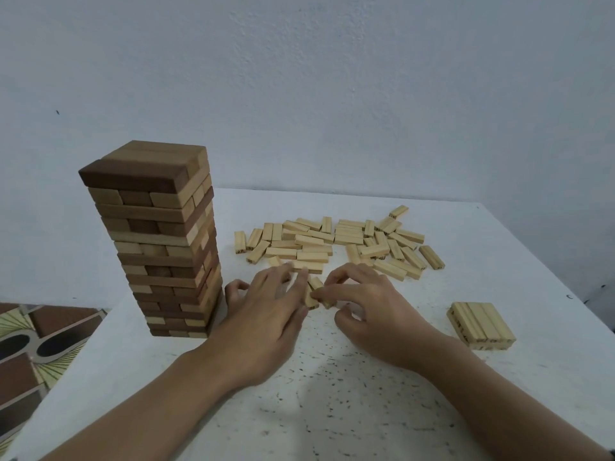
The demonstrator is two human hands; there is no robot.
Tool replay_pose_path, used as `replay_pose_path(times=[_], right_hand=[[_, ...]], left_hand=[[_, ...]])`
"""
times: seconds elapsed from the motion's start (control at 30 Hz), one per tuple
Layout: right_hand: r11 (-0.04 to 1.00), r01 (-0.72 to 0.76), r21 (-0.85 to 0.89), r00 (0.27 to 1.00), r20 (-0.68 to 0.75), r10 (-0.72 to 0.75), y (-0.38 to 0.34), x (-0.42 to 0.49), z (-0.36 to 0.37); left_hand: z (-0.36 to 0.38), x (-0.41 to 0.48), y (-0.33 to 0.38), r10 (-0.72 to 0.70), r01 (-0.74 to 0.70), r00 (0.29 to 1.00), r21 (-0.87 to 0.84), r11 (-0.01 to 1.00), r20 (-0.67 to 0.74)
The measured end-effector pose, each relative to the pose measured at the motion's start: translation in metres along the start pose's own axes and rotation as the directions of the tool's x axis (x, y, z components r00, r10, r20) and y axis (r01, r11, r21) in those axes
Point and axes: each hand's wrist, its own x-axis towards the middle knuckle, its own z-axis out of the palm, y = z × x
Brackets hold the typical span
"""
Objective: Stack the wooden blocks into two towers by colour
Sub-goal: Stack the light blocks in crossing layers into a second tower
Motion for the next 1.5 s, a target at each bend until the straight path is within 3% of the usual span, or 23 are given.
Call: replay_pose_path(times=[0.23, 0.5, 0.73, 1.07, 1.5], right_hand=[[0.999, -0.013, -0.039, 1.0, -0.013, 0.013, 0.002, 0.0, 0.0], [1.0, -0.011, -0.01, 0.999, -0.031, 0.01, 0.004, 0.0, -0.004], [0.998, -0.01, 0.06, 0.999, -0.033, 0.012, 0.005, -0.001, -0.008], [0.993, 0.058, 0.104, 0.995, 0.079, -0.066, 0.001, -0.005, -0.017], [0.989, 0.099, 0.114, 0.991, 0.082, -0.109, 0.008, -0.003, -0.018]], left_hand=[[-0.001, -0.002, 0.002, 0.033, -0.085, 0.965, -0.189, 0.978, -0.262], [0.001, 0.0, 0.003, 0.06, -0.176, 0.931, -0.298, 0.938, -0.36], [0.002, 0.001, -0.002, -0.038, -0.031, 0.978, -0.321, 0.946, -0.206], [-0.003, 0.0, 0.0, 0.003, -0.054, 0.987, -0.312, 0.949, -0.161], [-0.003, -0.001, -0.002, 0.069, -0.102, 0.99, -0.29, 0.952, -0.121]])
